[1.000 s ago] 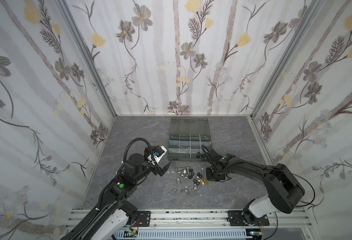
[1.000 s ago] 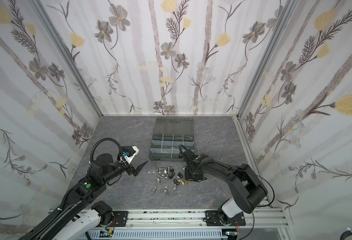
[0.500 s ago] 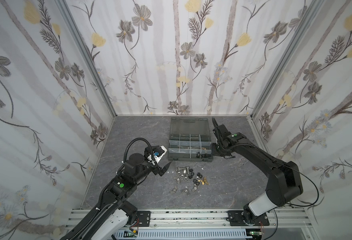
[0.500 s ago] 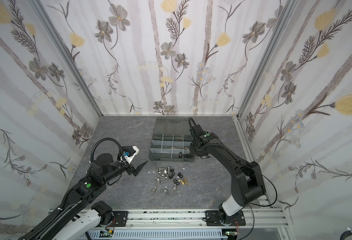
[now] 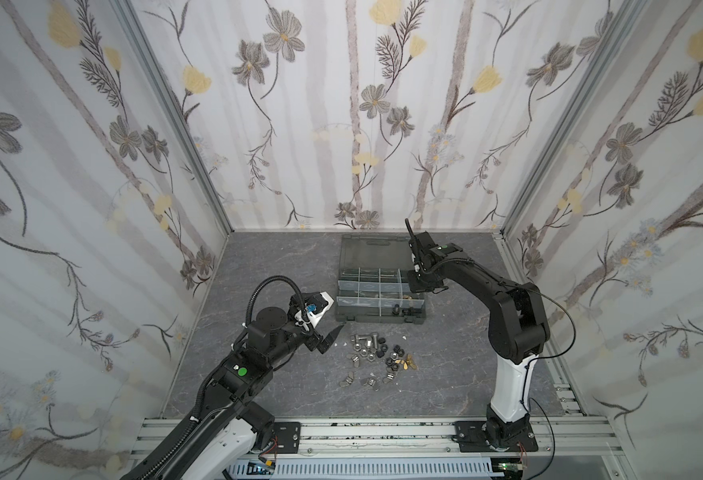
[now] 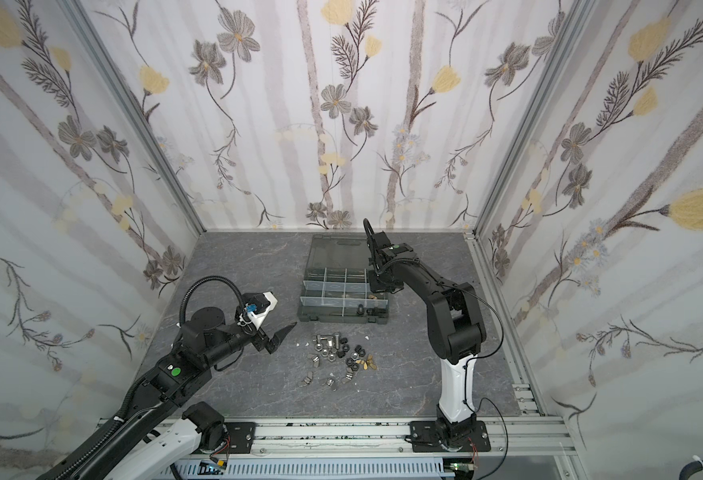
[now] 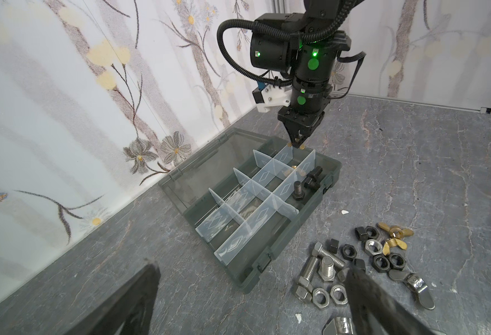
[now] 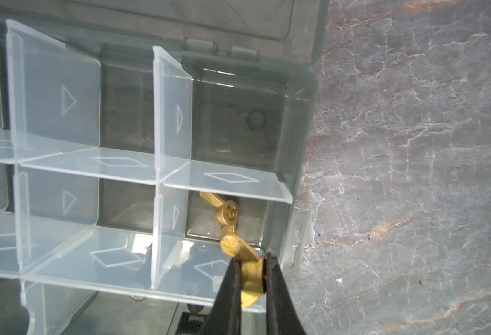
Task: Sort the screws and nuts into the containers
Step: 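Carry the brass wing nut to the organizer compartment with the right gripper, then open the right gripper to drop the brass wing nut in the compartment, then move the right gripper back to the pile and grasp a brass wing nut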
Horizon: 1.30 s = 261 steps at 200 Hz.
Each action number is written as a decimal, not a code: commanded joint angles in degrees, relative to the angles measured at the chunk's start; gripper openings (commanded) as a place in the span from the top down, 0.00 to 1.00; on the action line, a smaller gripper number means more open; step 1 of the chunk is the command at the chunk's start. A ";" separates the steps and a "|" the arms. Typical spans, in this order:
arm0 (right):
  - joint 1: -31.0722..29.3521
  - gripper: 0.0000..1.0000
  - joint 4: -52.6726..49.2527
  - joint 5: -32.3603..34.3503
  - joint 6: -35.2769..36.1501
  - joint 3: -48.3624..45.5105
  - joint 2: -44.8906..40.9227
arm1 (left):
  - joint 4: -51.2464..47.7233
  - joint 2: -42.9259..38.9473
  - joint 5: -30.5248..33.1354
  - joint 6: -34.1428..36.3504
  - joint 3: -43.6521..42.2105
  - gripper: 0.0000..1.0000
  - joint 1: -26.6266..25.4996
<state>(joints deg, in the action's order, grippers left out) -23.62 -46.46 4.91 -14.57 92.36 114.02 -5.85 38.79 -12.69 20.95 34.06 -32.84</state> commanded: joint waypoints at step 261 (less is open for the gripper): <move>-10.69 0.58 2.23 -9.75 -8.68 -33.94 -31.67 | 4.41 1.81 -0.58 -0.11 0.31 0.00 -0.18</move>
<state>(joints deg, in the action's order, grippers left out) -32.84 -46.52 -2.02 -18.98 61.78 83.79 -4.14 40.51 -12.69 20.80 34.28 -32.91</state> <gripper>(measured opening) 0.425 0.998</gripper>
